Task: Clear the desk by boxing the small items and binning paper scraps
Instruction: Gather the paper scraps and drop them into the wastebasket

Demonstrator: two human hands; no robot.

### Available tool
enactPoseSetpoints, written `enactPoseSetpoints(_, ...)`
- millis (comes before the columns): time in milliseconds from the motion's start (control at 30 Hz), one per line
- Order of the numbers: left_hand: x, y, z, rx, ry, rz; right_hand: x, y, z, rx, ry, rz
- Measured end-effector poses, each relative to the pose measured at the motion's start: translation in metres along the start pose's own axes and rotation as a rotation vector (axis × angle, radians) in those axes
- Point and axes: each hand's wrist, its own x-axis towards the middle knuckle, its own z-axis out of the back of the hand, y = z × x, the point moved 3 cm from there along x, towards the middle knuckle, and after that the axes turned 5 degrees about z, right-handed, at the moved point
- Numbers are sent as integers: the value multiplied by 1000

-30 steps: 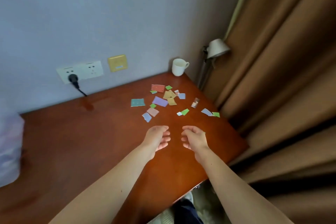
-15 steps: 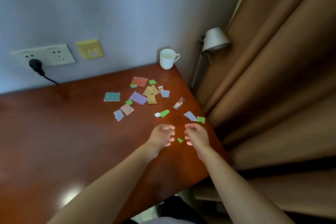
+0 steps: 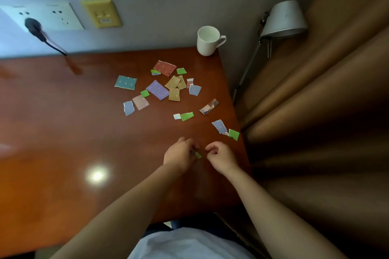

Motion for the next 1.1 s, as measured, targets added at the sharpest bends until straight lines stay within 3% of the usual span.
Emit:
enactPoseSetpoints(433, 10, -4, -2, 189, -15, -71, 19, -4, 4, -52, 55, 56)
enactPoseSetpoints(700, 21, -17, 3, 174, 51, -44, 23, -5, 10, 8, 34, 63)
enactPoseSetpoints(800, 31, -27, 8, -56, 58, 25, 27, -5, 25, 5, -113, 82)
enactPoseSetpoints(933, 42, -42, 8, -607, 137, 123, 34, -8, 51, -110, -368, 73)
enactPoseSetpoints(1000, 45, -51, 7, -794, 145, 162, 38, -10, 59, -203, -397, 60)
enactPoseSetpoints(1100, 51, -62, 6, -894, 184, 231, 44, -12, 65, -281, -372, 13)
